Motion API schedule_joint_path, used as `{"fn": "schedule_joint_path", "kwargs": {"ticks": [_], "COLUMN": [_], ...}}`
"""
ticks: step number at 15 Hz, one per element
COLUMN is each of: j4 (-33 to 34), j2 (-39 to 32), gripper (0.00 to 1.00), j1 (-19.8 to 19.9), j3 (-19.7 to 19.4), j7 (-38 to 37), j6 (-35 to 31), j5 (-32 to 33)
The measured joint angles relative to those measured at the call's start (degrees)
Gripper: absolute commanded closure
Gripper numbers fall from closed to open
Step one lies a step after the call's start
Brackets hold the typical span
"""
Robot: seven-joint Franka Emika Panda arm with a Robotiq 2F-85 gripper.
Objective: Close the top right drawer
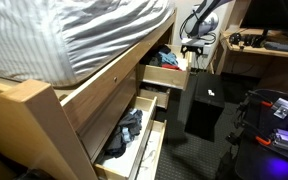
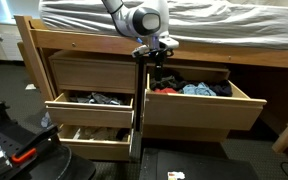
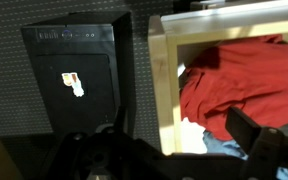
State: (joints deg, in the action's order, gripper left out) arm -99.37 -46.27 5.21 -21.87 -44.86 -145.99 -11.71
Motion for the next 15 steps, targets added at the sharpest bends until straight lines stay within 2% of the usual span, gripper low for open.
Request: {"fn": "schedule_joint_path", "kwargs": {"ticks": [1, 3, 9, 15], "j4": [-0.5, -0.7, -0.7, -0.4], "j2": [0.4, 0.7, 0.6, 0.5], "gripper": [0.0, 0.0, 0.0, 0.0], "j1": [-0.6, -1.3, 0.4, 0.9], "j3": [-1.8, -4.2, -3.4, -2.5], "j7": [-2.7, -6.1, -2.3, -2.0], "j6": [1.0, 7.2, 25.7, 25.9], "j5": [1.2, 5.0, 12.3, 12.8]}}
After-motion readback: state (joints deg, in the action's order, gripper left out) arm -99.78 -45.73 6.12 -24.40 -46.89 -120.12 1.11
